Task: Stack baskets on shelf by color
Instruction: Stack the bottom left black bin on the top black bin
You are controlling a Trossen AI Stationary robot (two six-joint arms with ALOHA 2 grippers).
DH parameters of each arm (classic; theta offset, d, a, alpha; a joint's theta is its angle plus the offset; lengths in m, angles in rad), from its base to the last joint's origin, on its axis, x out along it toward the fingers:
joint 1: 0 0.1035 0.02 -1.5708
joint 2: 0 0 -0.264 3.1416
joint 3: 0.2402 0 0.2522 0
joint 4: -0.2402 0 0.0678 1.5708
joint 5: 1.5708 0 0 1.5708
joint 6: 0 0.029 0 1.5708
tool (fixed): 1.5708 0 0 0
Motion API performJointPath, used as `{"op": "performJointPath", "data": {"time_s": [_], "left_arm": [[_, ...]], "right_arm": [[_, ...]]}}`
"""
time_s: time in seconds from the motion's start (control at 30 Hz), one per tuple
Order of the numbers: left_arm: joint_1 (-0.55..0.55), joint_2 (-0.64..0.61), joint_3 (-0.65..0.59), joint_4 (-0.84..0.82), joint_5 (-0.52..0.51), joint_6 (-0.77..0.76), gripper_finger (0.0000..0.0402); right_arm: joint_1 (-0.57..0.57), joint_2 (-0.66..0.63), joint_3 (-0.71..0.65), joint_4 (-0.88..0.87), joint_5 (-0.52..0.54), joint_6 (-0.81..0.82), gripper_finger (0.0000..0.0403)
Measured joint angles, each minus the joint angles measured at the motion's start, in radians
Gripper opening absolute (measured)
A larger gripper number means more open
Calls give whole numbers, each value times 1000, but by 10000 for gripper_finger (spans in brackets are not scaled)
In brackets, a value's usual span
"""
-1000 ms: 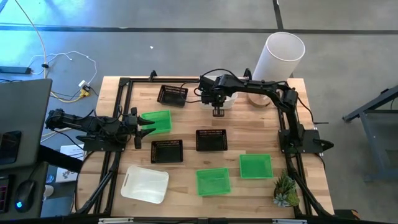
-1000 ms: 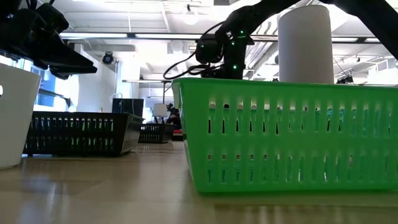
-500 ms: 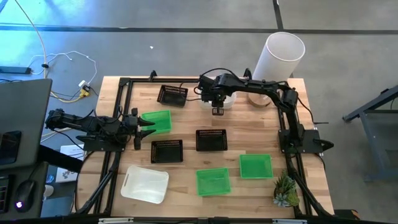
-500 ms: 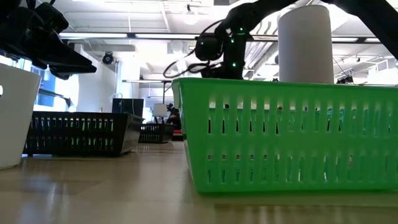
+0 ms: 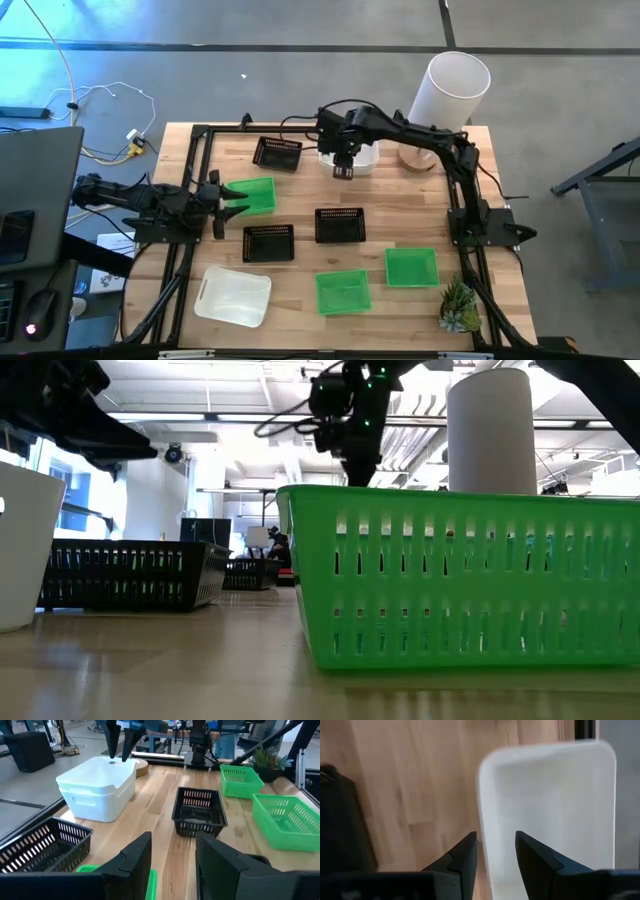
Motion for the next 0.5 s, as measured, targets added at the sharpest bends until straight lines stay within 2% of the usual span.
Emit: {"op": "performJointPath", "data": {"time_s": [0.3,0.5], "left_arm": [[0,208,113,-37,11,-1,142],[0,375,208,-132,50,-3,142]], "right_arm": [[77,-8,14,-12,19,13,119],[105,-28,14,-19,137,32,119]]}}
